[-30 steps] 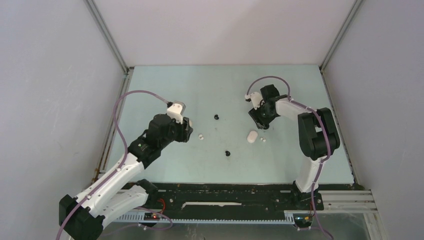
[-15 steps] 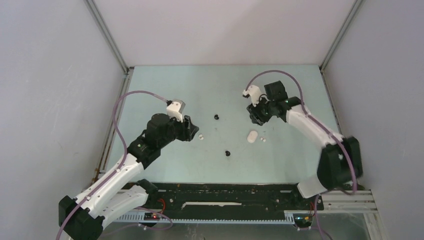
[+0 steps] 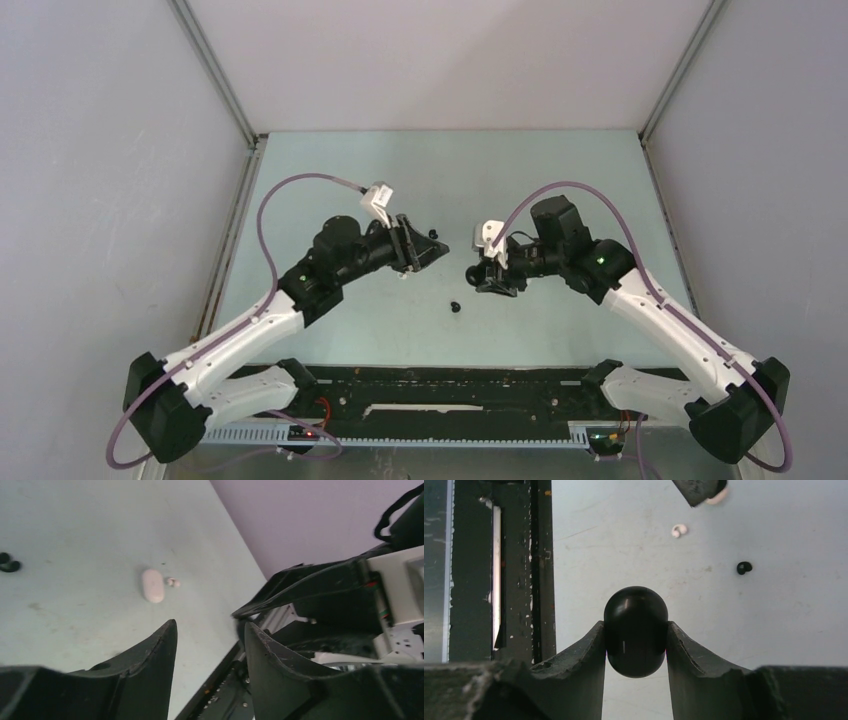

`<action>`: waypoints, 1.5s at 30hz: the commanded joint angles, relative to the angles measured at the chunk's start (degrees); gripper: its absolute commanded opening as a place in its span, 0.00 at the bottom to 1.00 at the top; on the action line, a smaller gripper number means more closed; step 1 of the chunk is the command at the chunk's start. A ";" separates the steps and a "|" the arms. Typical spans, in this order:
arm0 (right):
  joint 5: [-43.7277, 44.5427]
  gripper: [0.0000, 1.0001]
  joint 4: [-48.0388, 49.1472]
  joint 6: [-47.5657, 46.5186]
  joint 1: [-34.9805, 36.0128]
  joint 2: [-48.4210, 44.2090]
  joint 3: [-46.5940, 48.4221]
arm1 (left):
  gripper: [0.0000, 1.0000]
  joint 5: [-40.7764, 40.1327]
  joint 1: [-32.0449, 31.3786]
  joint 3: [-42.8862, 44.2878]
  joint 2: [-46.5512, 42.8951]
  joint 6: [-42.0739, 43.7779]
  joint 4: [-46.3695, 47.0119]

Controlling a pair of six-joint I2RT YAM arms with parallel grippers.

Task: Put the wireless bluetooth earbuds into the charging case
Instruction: Pick up the charging case at the center of the board.

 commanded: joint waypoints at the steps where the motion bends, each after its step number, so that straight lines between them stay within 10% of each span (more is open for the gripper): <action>1: 0.34 0.27 0.19 -2.49 0.81 -0.56 -0.89 | 0.55 2.29 -3.12 4.84 3.83 -4.53 3.65; 30: 4.76 0.30 3.50 -1.70 1.47 -1.81 -2.86 | 0.40 8.24 -10.73 11.83 17.81 -8.07 -2.62; 35: 5.15 0.32 3.78 -1.64 1.47 -1.49 -3.14 | 0.23 9.07 -10.84 11.96 18.52 -7.36 -2.67; 45: -11.96 0.73 0.98 1.92 -7.58 -0.72 -2.61 | 0.02 8.86 -10.77 6.86 13.83 9.52 -2.05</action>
